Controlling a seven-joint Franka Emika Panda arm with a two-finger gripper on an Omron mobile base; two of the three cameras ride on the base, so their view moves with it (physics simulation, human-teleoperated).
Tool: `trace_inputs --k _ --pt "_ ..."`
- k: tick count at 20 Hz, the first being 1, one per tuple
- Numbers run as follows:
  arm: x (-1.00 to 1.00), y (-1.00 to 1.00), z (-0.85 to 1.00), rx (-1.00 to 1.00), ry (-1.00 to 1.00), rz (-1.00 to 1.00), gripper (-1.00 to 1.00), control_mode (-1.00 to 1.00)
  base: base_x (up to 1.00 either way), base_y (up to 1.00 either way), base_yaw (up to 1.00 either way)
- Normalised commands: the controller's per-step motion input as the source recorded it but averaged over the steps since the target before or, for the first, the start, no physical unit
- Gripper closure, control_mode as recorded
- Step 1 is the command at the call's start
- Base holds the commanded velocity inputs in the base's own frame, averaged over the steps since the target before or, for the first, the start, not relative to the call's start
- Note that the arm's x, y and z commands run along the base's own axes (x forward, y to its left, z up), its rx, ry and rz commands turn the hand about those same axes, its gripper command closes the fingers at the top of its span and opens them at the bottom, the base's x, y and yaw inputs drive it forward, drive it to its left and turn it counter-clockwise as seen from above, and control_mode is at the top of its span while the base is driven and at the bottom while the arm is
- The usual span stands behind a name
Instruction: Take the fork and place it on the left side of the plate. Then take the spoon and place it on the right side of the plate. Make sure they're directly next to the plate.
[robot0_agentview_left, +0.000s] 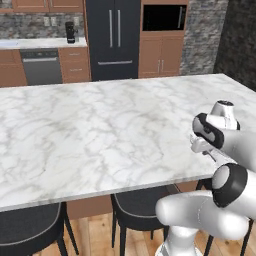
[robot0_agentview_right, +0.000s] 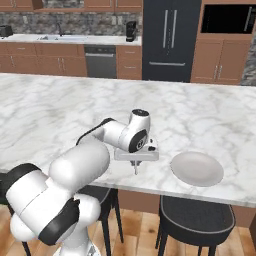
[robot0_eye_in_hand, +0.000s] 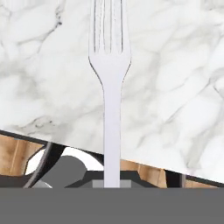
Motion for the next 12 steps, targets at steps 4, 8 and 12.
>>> trace_inputs --k 4,8,12 --pt "0.48 -0.36 -0.33 0.00 0.00 -0.09 1.00 -1.00 0.00 0.00 0.00" --pt "0.40 -0.42 -0.30 0.00 -0.01 -0.09 1.00 -1.00 0.00 0.00 0.00" --pt "0.38 -0.34 -0.36 0.00 0.00 -0.10 1.00 -1.00 0.00 0.00 0.00"
